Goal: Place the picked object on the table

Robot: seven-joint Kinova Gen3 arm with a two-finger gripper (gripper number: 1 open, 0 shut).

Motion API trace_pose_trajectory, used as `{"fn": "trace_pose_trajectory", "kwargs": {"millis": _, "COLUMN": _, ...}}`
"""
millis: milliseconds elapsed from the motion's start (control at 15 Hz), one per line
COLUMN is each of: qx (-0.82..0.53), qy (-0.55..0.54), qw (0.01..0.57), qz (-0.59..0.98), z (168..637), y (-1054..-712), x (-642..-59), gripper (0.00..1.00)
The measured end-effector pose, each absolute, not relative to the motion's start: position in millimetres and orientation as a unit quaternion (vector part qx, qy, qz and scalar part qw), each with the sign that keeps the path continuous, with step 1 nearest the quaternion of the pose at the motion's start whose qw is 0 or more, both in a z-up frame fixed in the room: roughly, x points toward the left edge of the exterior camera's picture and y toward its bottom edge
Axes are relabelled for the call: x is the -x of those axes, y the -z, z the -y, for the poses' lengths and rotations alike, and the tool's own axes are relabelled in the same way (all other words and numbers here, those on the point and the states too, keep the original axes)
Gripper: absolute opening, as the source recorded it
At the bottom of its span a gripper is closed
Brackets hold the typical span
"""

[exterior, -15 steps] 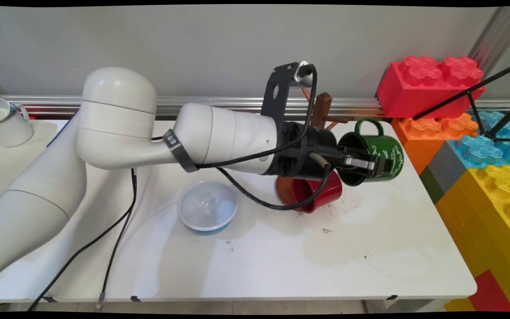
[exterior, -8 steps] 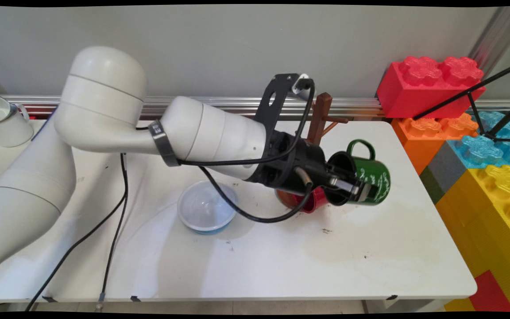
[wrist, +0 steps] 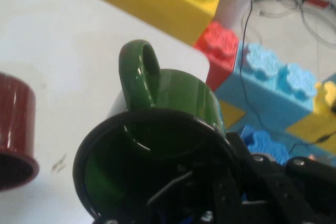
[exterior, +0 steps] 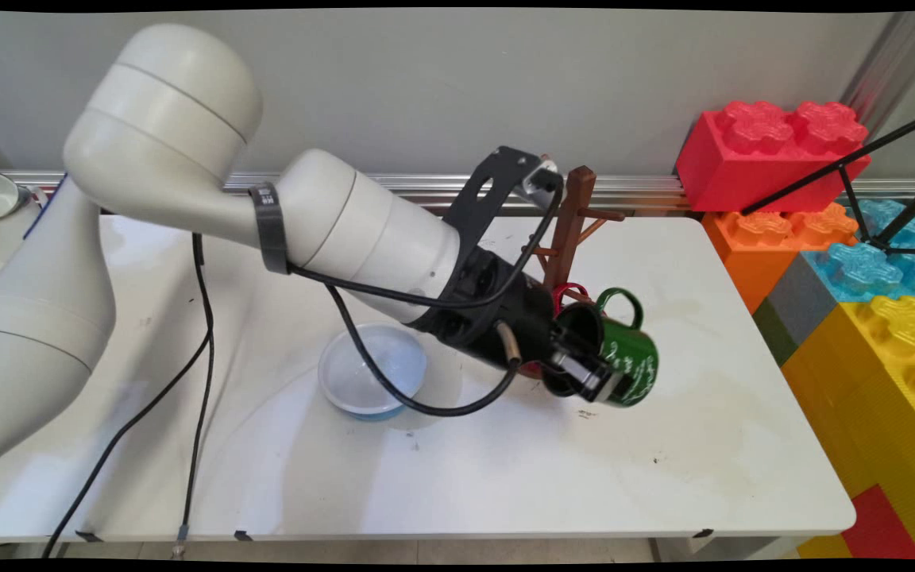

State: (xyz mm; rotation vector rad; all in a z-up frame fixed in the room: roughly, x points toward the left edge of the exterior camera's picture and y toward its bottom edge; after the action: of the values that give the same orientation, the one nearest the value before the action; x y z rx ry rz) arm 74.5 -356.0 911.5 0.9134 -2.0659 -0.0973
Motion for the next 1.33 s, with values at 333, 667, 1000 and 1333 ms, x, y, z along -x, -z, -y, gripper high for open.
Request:
{"fn": "trace_pose_trajectory", "kwargs": {"millis": 333, "qx": -0.345, "qy": 0.03, "qw": 0.367, "qz": 0.863, "z": 359.2, "y": -917.1, "x": -80.5, "gripper": 0.0}}
{"fn": "trace_pose_trajectory", "kwargs": {"millis": 667, "qx": -0.325, "qy": 0.018, "qw": 0.302, "qz": 0.896, "z": 363.2, "y": -927.5, "x": -92.2, "gripper": 0.0}}
{"fn": "trace_pose_trajectory", "kwargs": {"millis": 1000, "qx": -0.3, "qy": -0.004, "qw": 0.235, "qz": 0.924, "z": 375.1, "y": -939.9, "x": -111.0, "gripper": 0.0}}
{"fn": "trace_pose_trajectory", "kwargs": {"millis": 1333, "qx": -0.276, "qy": -0.041, "qw": 0.176, "qz": 0.944, "z": 402.4, "y": -951.5, "x": -133.4, "gripper": 0.0}}
